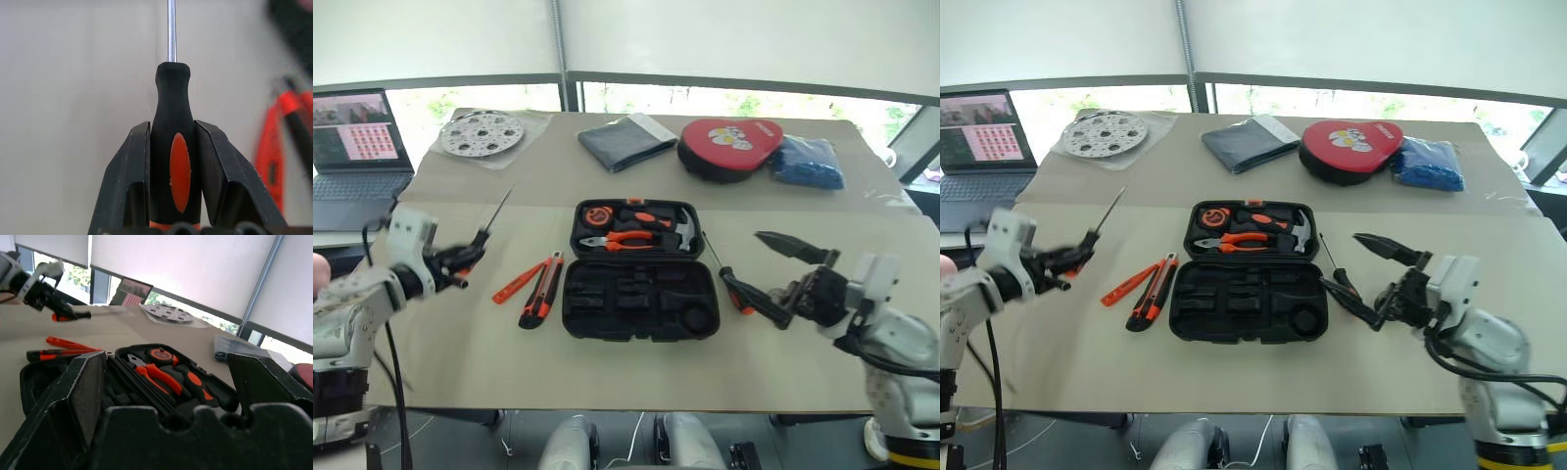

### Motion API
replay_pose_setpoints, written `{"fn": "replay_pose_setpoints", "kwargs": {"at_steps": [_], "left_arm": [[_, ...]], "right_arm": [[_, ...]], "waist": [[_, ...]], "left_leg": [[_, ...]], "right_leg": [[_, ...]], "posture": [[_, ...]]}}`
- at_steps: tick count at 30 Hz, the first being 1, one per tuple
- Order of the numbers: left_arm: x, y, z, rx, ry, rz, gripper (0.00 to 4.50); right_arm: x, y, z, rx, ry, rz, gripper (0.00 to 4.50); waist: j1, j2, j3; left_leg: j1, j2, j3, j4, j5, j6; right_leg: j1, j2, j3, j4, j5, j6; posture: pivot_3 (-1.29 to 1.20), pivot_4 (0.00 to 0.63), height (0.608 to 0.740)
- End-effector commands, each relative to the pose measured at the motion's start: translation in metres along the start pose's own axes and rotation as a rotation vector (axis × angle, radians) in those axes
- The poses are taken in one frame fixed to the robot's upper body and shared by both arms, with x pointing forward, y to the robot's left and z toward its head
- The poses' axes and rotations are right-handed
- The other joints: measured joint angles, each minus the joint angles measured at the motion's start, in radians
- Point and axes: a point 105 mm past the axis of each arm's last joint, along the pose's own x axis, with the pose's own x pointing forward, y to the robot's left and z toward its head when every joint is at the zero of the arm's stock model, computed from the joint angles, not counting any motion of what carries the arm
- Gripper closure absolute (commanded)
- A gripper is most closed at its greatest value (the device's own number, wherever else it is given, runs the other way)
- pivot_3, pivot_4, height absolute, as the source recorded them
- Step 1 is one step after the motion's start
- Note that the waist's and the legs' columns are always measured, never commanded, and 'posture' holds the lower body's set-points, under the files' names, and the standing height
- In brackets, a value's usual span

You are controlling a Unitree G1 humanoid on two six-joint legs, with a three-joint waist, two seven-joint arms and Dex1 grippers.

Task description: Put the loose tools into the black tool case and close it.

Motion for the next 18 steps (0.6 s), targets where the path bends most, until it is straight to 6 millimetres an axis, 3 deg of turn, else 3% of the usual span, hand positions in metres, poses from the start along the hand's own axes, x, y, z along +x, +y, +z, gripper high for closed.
{"fn": "replay_pose_setpoints", "kwargs": {"at_steps": [1,4,7,11,18], "left_arm": [[0.034,-0.069,0.039,0.392,-0.08,-0.373,3.64],[0.062,-0.105,0.034,0.568,-0.023,-0.556,3.64],[0.087,-0.123,0.02,0.673,0.053,-0.649,3.64],[0.104,-0.131,0.01,0.709,0.122,-0.681,3.64],[0.116,-0.14,0.001,0.719,0.18,-0.686,3.64]], "right_arm": [[-0.016,-0.018,-0.001,-0.012,0.084,-0.021,0.0],[-0.012,-0.012,-0.005,0.018,0.133,0.044,0.0],[-0.008,-0.008,-0.008,0.034,0.166,0.09,0.0],[-0.015,-0.006,-0.013,0.047,0.219,0.123,0.0],[-0.033,-0.009,-0.02,0.054,0.264,0.09,0.0]], "waist": [[0.015,0.001,-0.001],[0.017,0.004,-0.002],[-0.002,0.003,-0.001],[-0.013,0.002,-0.001],[-0.007,0.002,-0.001]], "left_leg": [[0.0,-0.001,0.0,0.001,-0.001,0.001],[0.002,-0.002,0.002,0.004,-0.005,0.01],[0.001,-0.002,0.003,0.008,-0.009,0.016],[-0.002,-0.003,0.002,0.009,-0.009,0.017],[-0.009,-0.002,-0.001,0.013,-0.01,0.019]], "right_leg": [[0.001,-0.001,0.0,-0.001,0.0,0.0],[0.007,0.0,0.001,-0.003,0.0,0.002],[0.007,0.004,0.005,-0.004,0.001,0.005],[0.005,0.006,0.004,-0.005,0.001,0.007],[0.002,0.005,0.002,-0.005,0.0,0.01]], "posture": [[0.0,0.15,0.74],[0.0,0.15,0.74],[0.0,0.15,0.74],[0.0,0.15,0.74],[0.0,0.15,0.74]]}}
